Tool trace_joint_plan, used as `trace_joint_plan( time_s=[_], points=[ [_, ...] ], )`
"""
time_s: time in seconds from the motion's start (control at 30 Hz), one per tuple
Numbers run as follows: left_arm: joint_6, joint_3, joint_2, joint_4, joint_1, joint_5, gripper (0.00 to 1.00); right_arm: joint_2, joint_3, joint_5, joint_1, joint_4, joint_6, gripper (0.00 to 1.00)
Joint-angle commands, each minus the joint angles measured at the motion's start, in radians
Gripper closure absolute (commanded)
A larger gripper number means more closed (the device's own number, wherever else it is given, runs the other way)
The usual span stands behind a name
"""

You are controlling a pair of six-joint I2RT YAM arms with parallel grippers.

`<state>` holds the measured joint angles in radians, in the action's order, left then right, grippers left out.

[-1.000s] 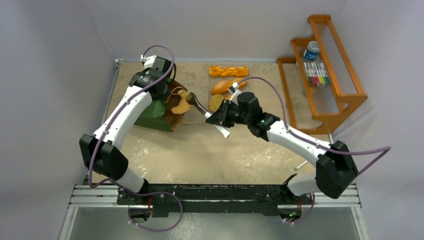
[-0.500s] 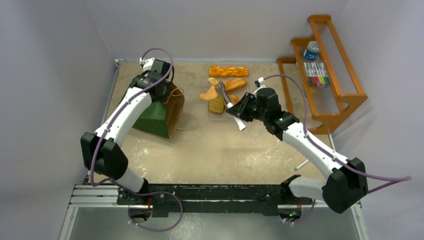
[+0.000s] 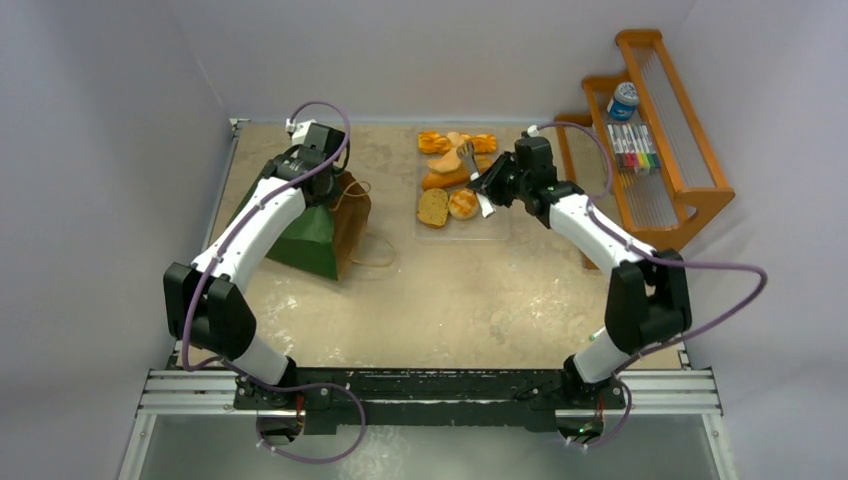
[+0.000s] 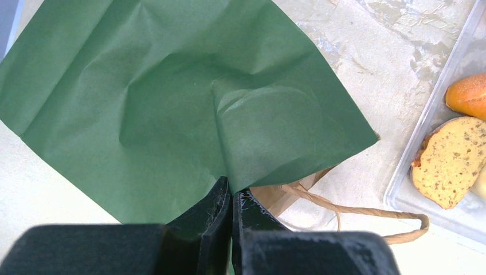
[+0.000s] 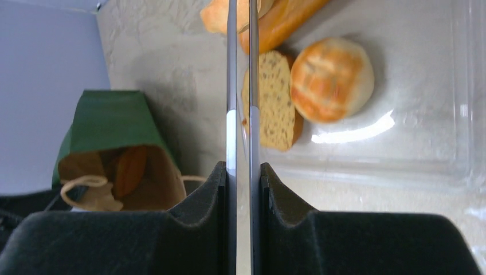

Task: Take the fake bread out of the paper bag
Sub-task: Take out the fake bread from the paper bag, then place the fake bread in the container.

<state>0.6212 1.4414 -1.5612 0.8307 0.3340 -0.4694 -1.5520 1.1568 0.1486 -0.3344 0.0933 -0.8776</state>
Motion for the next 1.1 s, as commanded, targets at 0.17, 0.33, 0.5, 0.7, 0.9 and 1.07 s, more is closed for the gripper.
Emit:
trace_joint_plan(
  time_s=[0.17,0.33,0.5,0.7,0.9,1.07],
  points=[
    [-0.068,0.002,0.007,-0.044,-0.009,0.012,1.0,-0.207,0.245,0.042,0.04,-0.129,-0.021,1.0],
    [-0.087,0.002,-0.007,-0.049,-0.009,0.012,1.0,-0.297,0.31,0.065,0.046,-0.146,-0.036,1.0],
    [-0.095,0.007,-0.02,-0.054,-0.009,0.016,1.0,-0.332,0.325,0.071,0.048,-0.143,-0.034,1.0],
    [-0.095,0.007,-0.031,-0.065,-0.01,0.023,1.0,-0.323,0.263,0.08,0.048,-0.166,-0.028,0.98],
    [-0.088,0.002,-0.038,-0.072,-0.009,0.034,1.0,-0.311,0.239,0.087,0.051,-0.163,-0.024,0.73],
    [-0.093,0.004,-0.039,-0.072,-0.009,0.031,1.0,-0.293,0.215,0.092,0.057,-0.163,-0.027,0.65]
  ],
)
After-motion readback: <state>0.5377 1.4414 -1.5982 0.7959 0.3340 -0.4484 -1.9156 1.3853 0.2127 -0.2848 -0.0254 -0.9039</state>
